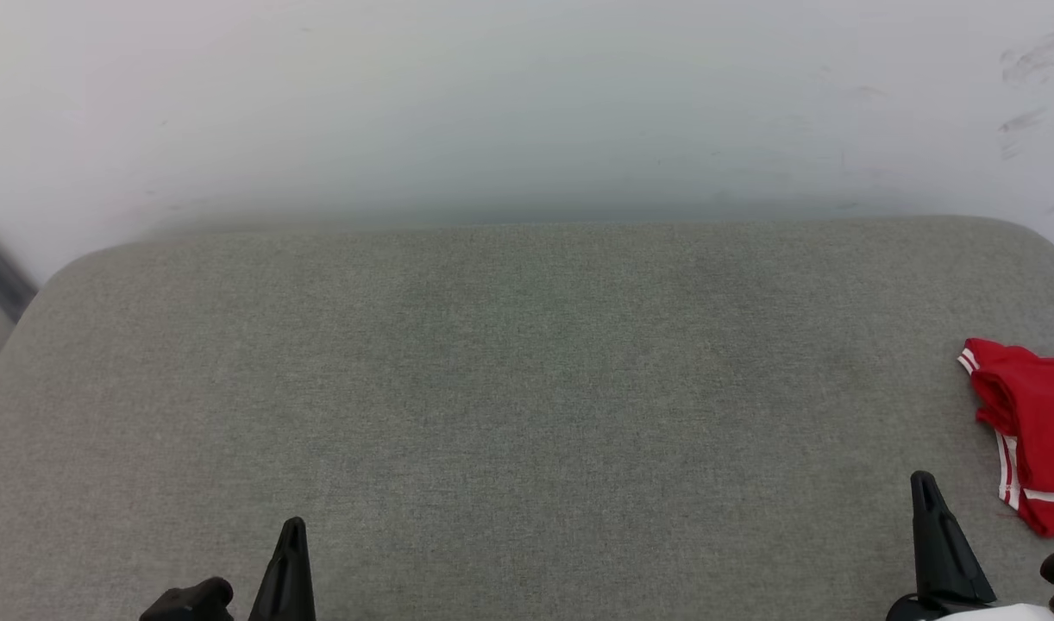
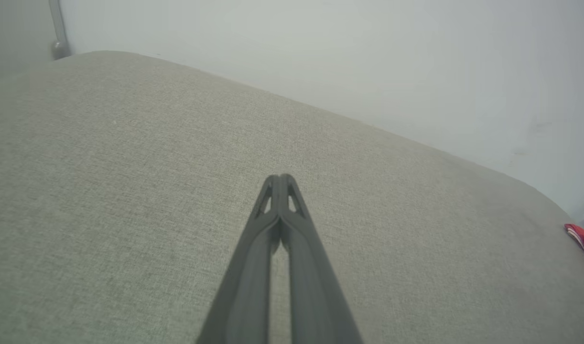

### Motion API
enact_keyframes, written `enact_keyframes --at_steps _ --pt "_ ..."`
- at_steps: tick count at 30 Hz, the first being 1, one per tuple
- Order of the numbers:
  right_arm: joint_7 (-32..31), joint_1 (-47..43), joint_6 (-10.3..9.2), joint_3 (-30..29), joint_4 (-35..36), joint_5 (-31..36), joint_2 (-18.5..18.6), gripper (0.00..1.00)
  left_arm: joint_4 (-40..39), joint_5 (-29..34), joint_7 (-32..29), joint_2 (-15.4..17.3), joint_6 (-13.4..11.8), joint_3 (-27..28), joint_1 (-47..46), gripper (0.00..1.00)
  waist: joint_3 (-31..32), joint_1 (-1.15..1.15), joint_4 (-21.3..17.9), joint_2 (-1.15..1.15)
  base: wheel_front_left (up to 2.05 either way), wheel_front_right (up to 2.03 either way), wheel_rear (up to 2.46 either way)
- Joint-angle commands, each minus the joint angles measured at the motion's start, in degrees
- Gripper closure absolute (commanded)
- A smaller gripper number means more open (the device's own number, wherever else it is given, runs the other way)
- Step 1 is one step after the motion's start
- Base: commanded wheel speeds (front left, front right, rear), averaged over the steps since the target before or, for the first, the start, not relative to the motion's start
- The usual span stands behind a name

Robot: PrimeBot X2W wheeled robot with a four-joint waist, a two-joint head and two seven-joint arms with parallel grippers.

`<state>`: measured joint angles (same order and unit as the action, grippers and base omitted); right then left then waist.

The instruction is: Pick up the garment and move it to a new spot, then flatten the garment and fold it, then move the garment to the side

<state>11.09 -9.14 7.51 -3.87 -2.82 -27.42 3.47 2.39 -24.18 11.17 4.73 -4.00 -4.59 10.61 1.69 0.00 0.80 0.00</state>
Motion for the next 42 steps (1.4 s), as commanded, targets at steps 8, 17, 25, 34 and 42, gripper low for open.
enact_keyframes --at_steps 8,17,25,34,42 --pt "-1.66 3.23 -0.01 0.27 -0.75 -9.0 0.88 1.0 1.06 -9.34 -1.57 0.57 1.6 0.85 -3.41 1.0 -0.13 0.0 -0.06 0.0 0.0 0.0 0.0" --pt "-3.37 4.86 -0.01 0.41 -2.1 -16.97 1.09 1.0 2.55 -17.84 -3.21 0.78 2.97 1.55 -5.32 1.0 -0.29 0.0 -0.12 0.0 0.0 0.0 0.0" --pt "-4.84 6.29 -0.01 0.45 -3.22 -23.42 1.21 1.0 3.56 -24.68 -4.6 0.86 4.09 2.26 -6.79 1.0 -0.43 0.0 -0.18 0.0 0.0 0.0 0.0" --pt "-6.41 7.71 -0.01 0.42 -4.37 -30.04 1.3 1.0 4.65 -31.67 -6.09 0.88 5.22 3.0 -8.34 1.0 -0.59 0.0 -0.25 0.0 0.0 0.0 0.0" --pt "-7.7 8.84 -0.01 0.36 -5.32 -35.35 1.33 1.0 5.62 -37.34 -7.4 0.85 6.16 3.73 -9.57 1.0 -0.73 0.0 -0.31 0.0 0.0 0.0 0.0"
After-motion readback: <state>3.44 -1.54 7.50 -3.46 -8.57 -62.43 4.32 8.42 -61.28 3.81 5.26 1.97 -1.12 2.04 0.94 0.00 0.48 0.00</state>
